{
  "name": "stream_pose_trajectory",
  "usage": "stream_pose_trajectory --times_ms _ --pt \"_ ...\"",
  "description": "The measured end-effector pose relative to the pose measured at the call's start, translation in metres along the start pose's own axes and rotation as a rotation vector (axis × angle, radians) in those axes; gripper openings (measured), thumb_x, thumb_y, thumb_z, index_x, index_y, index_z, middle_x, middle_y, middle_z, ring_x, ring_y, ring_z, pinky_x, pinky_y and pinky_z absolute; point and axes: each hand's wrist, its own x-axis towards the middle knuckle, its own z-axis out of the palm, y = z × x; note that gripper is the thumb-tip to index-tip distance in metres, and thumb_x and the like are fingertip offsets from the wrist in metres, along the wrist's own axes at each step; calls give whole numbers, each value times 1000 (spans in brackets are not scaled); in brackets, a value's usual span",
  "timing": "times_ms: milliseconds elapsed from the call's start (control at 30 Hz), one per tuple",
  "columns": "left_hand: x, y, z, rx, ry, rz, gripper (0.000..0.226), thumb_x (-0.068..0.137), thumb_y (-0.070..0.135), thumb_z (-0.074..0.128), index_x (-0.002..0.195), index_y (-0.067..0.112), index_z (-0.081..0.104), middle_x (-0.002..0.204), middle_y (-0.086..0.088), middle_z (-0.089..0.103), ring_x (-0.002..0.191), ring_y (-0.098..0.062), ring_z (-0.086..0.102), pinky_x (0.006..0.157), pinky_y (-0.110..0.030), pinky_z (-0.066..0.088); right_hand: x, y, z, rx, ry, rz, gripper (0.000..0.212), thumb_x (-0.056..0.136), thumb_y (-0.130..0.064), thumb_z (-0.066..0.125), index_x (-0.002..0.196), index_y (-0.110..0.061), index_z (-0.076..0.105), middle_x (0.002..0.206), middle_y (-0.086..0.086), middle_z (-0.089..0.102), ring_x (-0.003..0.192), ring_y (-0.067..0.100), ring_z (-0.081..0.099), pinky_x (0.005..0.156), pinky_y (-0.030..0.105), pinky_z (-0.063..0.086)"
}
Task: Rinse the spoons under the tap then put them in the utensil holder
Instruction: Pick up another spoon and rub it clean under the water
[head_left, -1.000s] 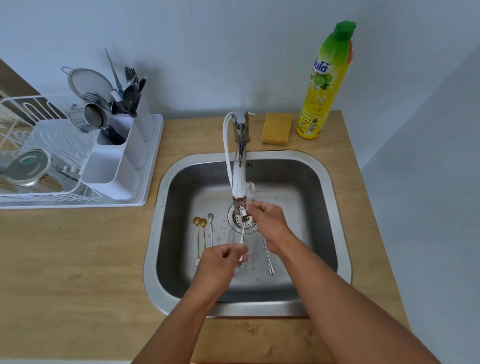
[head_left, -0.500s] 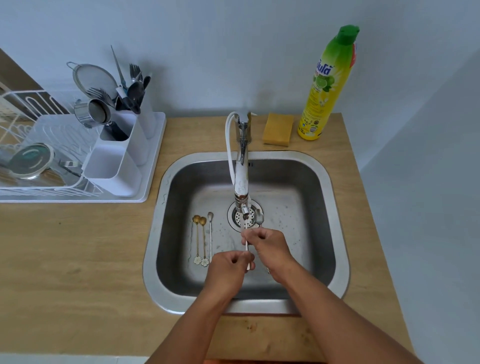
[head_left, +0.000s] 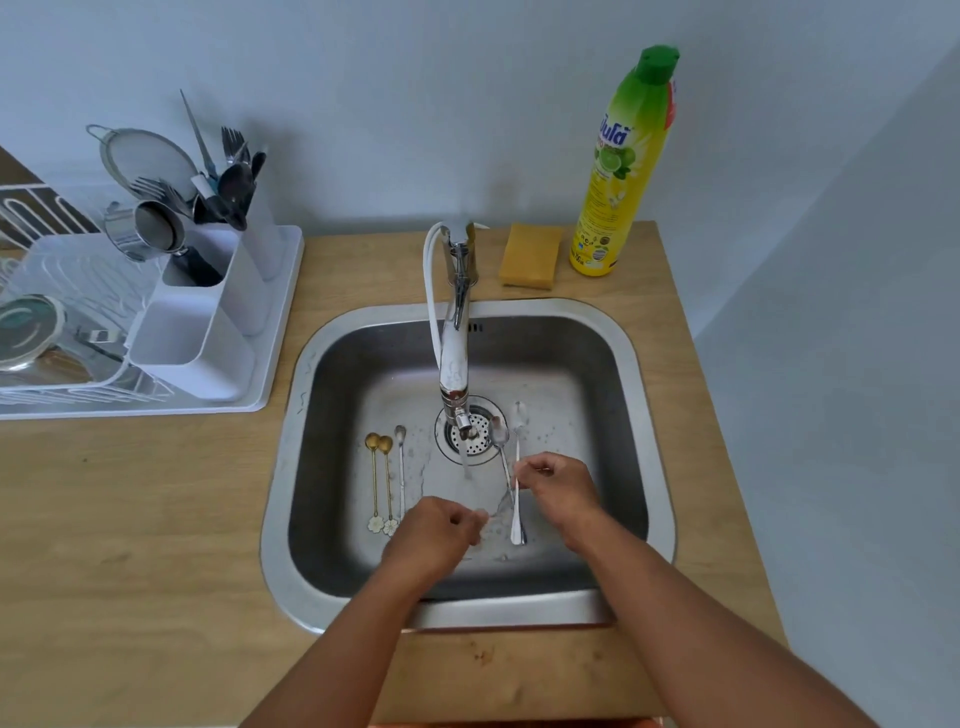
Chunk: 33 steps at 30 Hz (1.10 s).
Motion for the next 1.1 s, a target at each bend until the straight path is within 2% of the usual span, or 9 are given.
stream_pose_trajectory --times_ms 100,200,233,333,400,667,800,1033,1100 --pt "18 -10 -15 50 167 -38 28 99 50 65 101 26 81 102 7 80 89 -13 70 88 -36 56 13 7 -8 -127 36 34 22 87 -19 78 65 -21 75 70 -8 77 78 16 73 75 27 55" --pt "36 -16 -31 92 296 -93 20 98 44 68 99 29 80 106 7 78 92 -17 69 79 -32 52 22 11 -9 -220 54 44 25 86 -17 79 62 -20 73 59 -12 70 57 7 63 51 15 47" --pt "42 -18 -34 120 320 -114 17 97 43 68 94 30 79 104 7 78 90 -19 70 77 -32 52 23 11 -8 -248 56 45 23 86 -18 79 63 -20 73 60 -11 70 54 5 61 49 14 46" --pt "56 -21 -37 208 370 -169 17 96 40 66 87 28 75 94 3 76 81 -20 71 68 -30 50 28 10 -4 -325 62 46 12 85 -19 77 73 -16 79 73 -4 76 70 13 69 66 23 54" --pt "63 -25 -37 265 368 -190 19 97 39 65 90 24 75 91 -1 74 81 -22 69 65 -30 48 29 9 -2 -370 73 43 11 85 -20 75 76 -16 79 81 0 78 80 18 71 73 26 56" --pt "76 -32 -28 332 378 -233 30 100 44 63 101 16 75 101 -9 74 92 -30 71 74 -36 55 31 15 10 -598 190 29 24 89 -36 68 69 -23 68 86 1 76 80 25 66 65 26 46" --pt "81 -29 -24 293 372 -266 27 102 38 59 100 14 72 99 -9 73 90 -29 70 74 -36 53 30 15 14 -712 217 -15 21 93 -42 62 84 -26 72 96 3 76 91 31 69 70 29 49" --pt "89 -27 -24 327 301 -249 33 99 39 56 72 20 53 74 1 57 68 -19 59 59 -28 42 29 16 15 -752 216 -19 25 93 -49 61 94 -26 70 101 -1 75 94 27 68 72 30 49" --pt "88 -26 -23 373 281 -241 36 99 41 55 69 22 48 71 3 52 71 -20 58 63 -29 43 28 15 13 -746 222 -36 27 93 -50 60 100 -26 70 103 -1 74 96 27 68 75 31 52"
